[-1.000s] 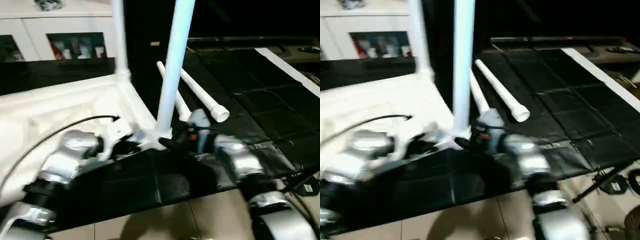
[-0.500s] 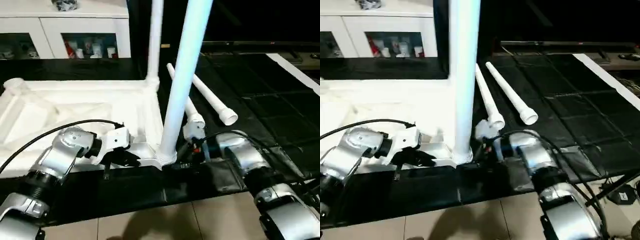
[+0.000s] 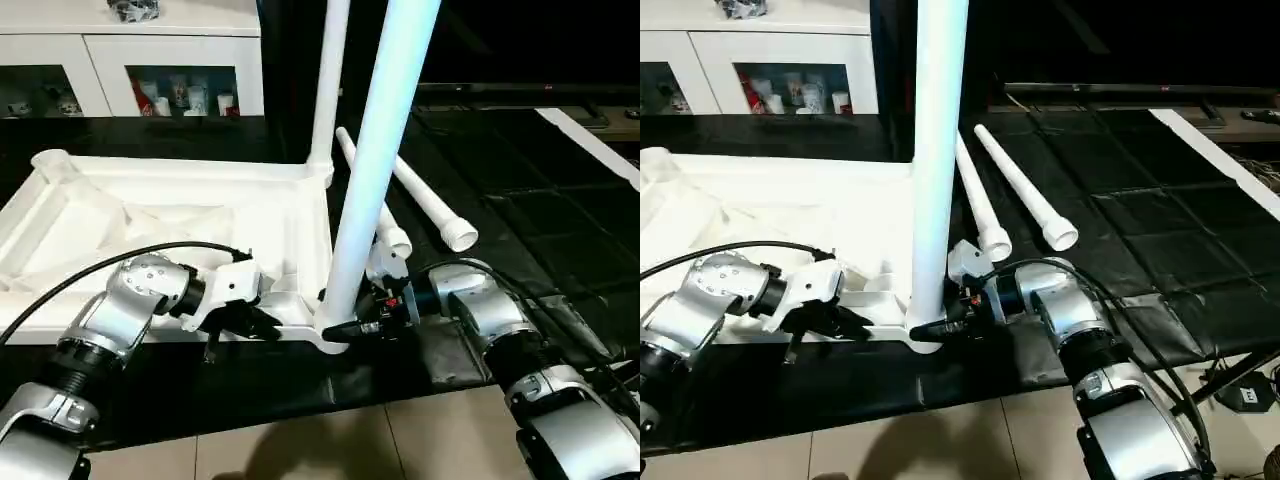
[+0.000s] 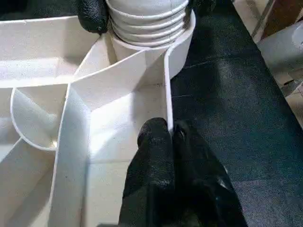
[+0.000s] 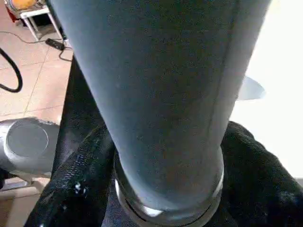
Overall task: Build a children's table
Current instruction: Rotate leg to tighten
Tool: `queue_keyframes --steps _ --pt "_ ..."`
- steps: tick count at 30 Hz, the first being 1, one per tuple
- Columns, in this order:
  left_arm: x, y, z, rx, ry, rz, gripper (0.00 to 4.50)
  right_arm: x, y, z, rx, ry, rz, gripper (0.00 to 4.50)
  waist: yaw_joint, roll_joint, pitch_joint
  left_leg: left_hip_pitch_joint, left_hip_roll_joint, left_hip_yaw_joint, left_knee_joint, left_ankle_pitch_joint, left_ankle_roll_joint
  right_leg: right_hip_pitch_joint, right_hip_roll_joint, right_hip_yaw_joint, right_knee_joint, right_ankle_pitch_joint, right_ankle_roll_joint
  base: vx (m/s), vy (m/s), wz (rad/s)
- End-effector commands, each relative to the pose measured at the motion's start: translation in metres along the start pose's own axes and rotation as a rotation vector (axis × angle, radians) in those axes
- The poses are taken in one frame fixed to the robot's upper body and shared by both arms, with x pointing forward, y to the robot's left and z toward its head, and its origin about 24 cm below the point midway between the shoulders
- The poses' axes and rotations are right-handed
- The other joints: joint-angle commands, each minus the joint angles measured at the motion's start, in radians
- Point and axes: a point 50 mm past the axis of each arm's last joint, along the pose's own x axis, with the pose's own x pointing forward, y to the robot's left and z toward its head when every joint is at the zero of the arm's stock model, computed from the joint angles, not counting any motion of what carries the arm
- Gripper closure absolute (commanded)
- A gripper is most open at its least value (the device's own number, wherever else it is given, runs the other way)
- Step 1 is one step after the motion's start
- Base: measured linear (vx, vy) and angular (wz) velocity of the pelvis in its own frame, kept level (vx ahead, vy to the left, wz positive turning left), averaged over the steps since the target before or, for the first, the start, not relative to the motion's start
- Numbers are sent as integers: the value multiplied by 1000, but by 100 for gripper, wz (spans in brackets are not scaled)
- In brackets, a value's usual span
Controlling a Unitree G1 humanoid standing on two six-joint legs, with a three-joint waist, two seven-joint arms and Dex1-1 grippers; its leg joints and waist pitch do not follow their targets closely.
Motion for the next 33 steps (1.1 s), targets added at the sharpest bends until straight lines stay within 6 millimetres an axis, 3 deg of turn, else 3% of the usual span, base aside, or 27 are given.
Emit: queue_keyframes --steps 1,9,11,12,13,16,18,19,23,26,27,30,33 --pt "7 -3 2 35 28 -69 450 0 1 2 -4 -14 27 171 -5 15 -72 -1 14 14 -68 -137 33 67 -60 62 -58 -179 -205 0 0 0" --pt "10 1 -2 -68 -9 42 450 9 7 -3 62 -89 16 179 -1 18 -72 0 15 14 -68 -140 33 67 -61 62 -59 -180 -206 0 0 0" --pt "11 4 0 -109 -39 103 450 13 7 -3 88 -117 -24 180 0 18 -70 0 16 13 -70 -151 26 66 -62 62 -61 -195 -205 0 0 0" --pt "15 12 7 -213 -103 264 450 32 1 -3 149 -151 -185 180 -3 20 -68 1 17 14 -72 -157 16 65 -62 63 -61 -205 -205 0 0 0" --pt "15 12 8 -218 -106 272 450 33 1 -3 151 -152 -193 180 -10 19 -59 2 15 11 -77 -203 -4 63 -63 62 -71 -276 -188 0 0 0" --pt "21 17 16 -290 -150 386 450 52 -5 -1 201 -166 -337 180 -25 15 -56 8 5 5 -78 -274 -22 64 -67 55 -95 -487 -111 0 0 0" --pt "27 20 22 -332 -163 457 450 68 -10 4 262 -199 -430 180 -41 15 -56 5 3 2 -78 -277 -21 65 -67 52 -99 -510 -98 0 0 0" --pt "30 20 24 -345 -165 482 450 74 -11 6 291 -209 -465 180 -49 8 -60 4 4 2 -77 -259 -18 64 -66 54 -98 -491 -98 0 0 0" --pt "40 23 37 -401 -182 591 450 92 -16 10 363 -173 -596 180 -62 11 -60 4 5 4 -76 -228 -1 60 -61 55 -91 -421 -122 0 0 0" --pt "45 22 45 -398 -168 635 450 97 -17 12 347 -153 -632 180 -61 12 -64 3 4 6 -74 -205 8 62 -58 57 -85 -347 -140 0 0 0" --pt "46 22 47 -396 -162 647 450 97 -17 14 341 -155 -641 111 -63 10 -64 1 7 8 -75 -190 13 63 -58 59 -79 -306 -152 0 0 0" --pt "48 20 49 -379 -146 649 450 95 -18 15 366 -204 -654 108 -57 14 -68 0 4 10 -73 -154 31 66 -58 61 -75 -243 -167 0 0 0" --pt "48 20 47 -381 -138 645 450 94 -20 15 354 -203 -667 63 -58 12 -67 -2 3 11 -73 -136 40 68 -56 60 -72 -209 -179 0 0 0"
